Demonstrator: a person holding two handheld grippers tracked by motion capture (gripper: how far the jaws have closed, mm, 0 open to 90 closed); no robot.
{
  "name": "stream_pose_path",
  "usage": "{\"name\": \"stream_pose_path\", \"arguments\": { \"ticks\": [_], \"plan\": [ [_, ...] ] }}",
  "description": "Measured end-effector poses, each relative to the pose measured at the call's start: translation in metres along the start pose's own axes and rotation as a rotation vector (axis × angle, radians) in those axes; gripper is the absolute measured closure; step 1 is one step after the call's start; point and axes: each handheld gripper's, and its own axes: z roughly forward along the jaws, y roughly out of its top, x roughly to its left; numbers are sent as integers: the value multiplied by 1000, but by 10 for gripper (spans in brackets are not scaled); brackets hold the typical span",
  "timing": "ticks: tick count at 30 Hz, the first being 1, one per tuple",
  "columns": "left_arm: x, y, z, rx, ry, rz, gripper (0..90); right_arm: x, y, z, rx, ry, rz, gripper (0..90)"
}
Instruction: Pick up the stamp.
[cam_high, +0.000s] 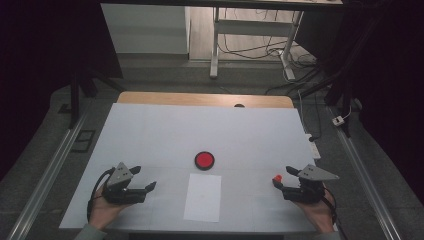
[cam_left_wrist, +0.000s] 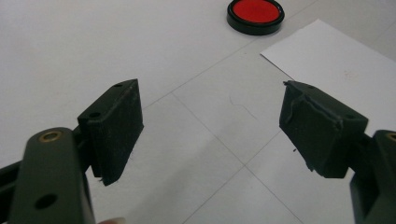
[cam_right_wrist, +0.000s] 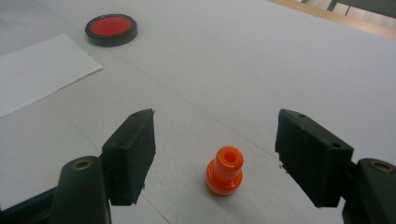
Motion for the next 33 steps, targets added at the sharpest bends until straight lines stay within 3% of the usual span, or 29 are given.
{"name": "stream_pose_path", "arguments": {
  "ticks": [15,23,33],
  "plan": [
    [2,-3,3,8,16,-18,208,-5,18,17,103,-24,33,306],
    [3,-5,6,25,14,-23,207,-7,14,25,153,-36,54,326],
    [4,-6,6,31,11,-27,208,-9,6,26,214,-55,73,446]
  ]
}}
